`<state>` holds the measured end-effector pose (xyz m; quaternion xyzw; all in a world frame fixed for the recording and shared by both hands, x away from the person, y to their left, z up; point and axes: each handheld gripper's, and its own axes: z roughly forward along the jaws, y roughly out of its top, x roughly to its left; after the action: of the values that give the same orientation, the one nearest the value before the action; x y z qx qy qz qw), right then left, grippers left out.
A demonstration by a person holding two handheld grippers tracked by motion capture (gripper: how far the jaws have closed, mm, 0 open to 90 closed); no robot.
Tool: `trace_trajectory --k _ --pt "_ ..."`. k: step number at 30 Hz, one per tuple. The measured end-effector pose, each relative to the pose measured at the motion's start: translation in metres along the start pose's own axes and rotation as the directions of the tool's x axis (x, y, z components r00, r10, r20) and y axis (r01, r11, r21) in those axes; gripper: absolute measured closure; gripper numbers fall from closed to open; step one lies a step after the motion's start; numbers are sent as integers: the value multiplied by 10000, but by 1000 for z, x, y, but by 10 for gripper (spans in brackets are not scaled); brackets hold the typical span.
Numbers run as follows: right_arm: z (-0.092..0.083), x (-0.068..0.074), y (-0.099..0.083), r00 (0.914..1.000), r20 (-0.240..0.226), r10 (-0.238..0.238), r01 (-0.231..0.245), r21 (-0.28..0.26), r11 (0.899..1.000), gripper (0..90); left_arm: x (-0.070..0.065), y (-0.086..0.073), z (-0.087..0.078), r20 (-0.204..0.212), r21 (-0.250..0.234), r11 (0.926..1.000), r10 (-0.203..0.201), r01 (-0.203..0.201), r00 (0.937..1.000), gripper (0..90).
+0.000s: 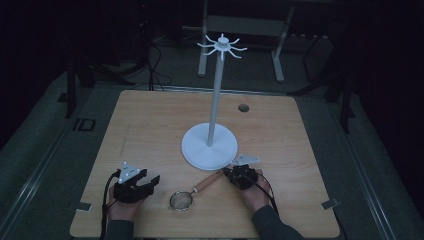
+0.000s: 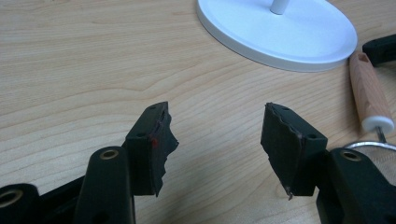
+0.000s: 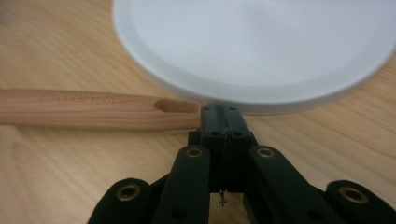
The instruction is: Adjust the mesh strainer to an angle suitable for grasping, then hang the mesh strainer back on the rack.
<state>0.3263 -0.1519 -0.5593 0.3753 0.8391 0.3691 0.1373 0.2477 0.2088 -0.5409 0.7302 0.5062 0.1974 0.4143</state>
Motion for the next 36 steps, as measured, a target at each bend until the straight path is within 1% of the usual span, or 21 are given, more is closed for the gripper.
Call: trace_trajectory --k 4,6,9,13,17,19,21,22,24,26,27,31,34,36 --pt "-1 6 2 9990 -210 -382 382 7 9993 891 0 0 0 6 7 10000 27 -27 10000 428" --pt "-3 7 3 9991 -145 -397 396 -76 9992 882 0 0 0 10 -9 10000 30 -30 10000 428" --pt "-10 4 4 9993 13 -386 386 -227 9990 867 0 0 0 -2 -9 10000 57 -57 10000 428" --pt "-20 -4 4 9992 284 -292 303 -390 9988 846 0 0 0 9 -29 10000 74 -74 10000 428" --pt "-33 -13 1 9979 641 -87 126 -617 9980 744 -1 0 0 -17 1 10000 87 -87 10000 428" --pt "-37 -17 0 9972 749 -22 71 -652 9978 703 -1 0 0 -20 -9 10000 77 -77 10000 428" --pt "-42 -22 -4 9971 759 -49 88 -513 9986 686 -1 0 0 0 -16 10000 67 -67 10000 428" --pt "-45 -23 -7 9974 727 -16 54 -519 9986 674 -1 0 0 35 -26 10000 45 -45 10000 428" --pt "-49 -27 -13 9965 830 31 21 -634 9980 648 -1 0 0 104 -46 10000 -27 28 9999 428" --pt "-52 -30 -17 9939 1094 -113 182 -618 9979 616 -2 1 0 122 -62 10000 -15 16 9999 428" --pt "-54 -32 -19 9924 1224 -113 193 -648 9977 615 -2 1 -1 155 -77 10000 -28 29 9999 429" --pt "-59 -41 -23 9877 1552 186 -76 -717 9974 600 -3 1 -1 223 -121 9999 -111 114 9997 431" --pt "-63 -47 -22 9860 1557 589 -474 -766 9959 594 -5 2 0 301 -121 9998 -142 145 9994 434" --pt "-64 -50 -22 9851 1612 603 -495 -701 9963 593 -5 3 0 406 -109 9998 -172 176 9990 434"
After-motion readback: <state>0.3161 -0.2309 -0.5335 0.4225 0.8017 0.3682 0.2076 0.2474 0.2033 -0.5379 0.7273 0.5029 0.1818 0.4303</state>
